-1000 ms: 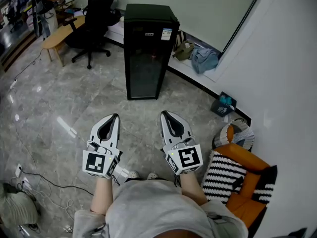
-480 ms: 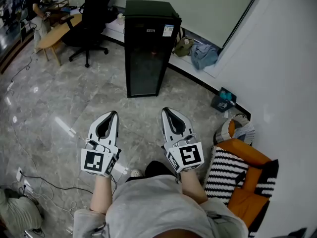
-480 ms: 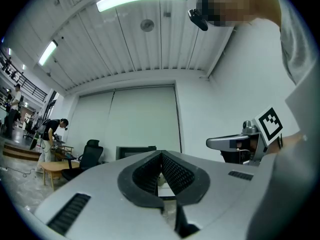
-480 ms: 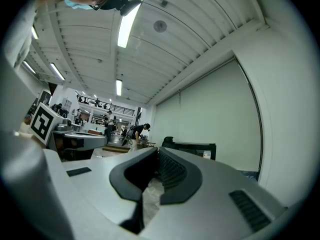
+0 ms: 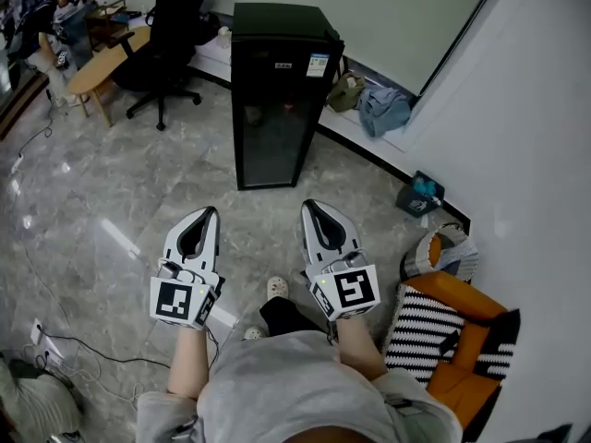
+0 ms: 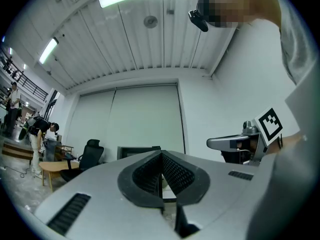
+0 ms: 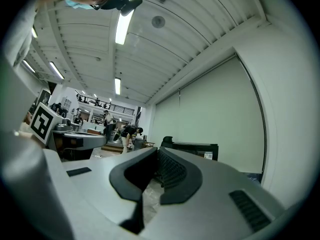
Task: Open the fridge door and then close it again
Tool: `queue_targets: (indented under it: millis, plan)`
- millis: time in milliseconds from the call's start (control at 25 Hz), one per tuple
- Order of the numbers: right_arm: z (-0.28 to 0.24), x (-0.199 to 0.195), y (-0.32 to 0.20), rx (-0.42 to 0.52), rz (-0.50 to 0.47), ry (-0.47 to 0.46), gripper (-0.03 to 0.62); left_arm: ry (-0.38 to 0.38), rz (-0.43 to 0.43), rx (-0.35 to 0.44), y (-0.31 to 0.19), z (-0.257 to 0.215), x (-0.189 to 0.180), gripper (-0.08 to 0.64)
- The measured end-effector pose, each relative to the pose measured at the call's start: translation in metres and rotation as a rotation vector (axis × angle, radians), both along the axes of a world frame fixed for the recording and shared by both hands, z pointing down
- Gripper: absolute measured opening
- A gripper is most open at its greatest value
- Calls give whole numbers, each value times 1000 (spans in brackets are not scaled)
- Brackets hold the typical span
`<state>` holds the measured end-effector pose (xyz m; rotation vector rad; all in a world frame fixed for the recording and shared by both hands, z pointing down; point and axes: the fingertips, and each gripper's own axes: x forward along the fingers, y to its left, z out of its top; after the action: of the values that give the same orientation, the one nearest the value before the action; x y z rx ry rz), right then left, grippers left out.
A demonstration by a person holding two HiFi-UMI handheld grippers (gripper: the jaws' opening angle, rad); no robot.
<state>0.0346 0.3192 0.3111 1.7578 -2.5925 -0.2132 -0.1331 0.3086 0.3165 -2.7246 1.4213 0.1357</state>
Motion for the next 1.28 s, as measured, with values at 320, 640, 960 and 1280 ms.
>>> queue_targets:
  millis: [320, 640, 960, 1280]
  plan:
    - [-10, 22, -92, 16, -44, -11, 25, -17, -20, 2, -84, -5, 25, 15]
    - [-9, 46, -170, 10, -99, -13, 25, 10, -74, -2, -156, -10, 53, 15]
    - [6, 50, -223, -14, -163, -17, 25, 27, -147, -22, -196, -1, 54, 15]
    - [11, 34, -277, -41, -177, -18, 25, 36, -142, -46, -249, 6, 44, 15]
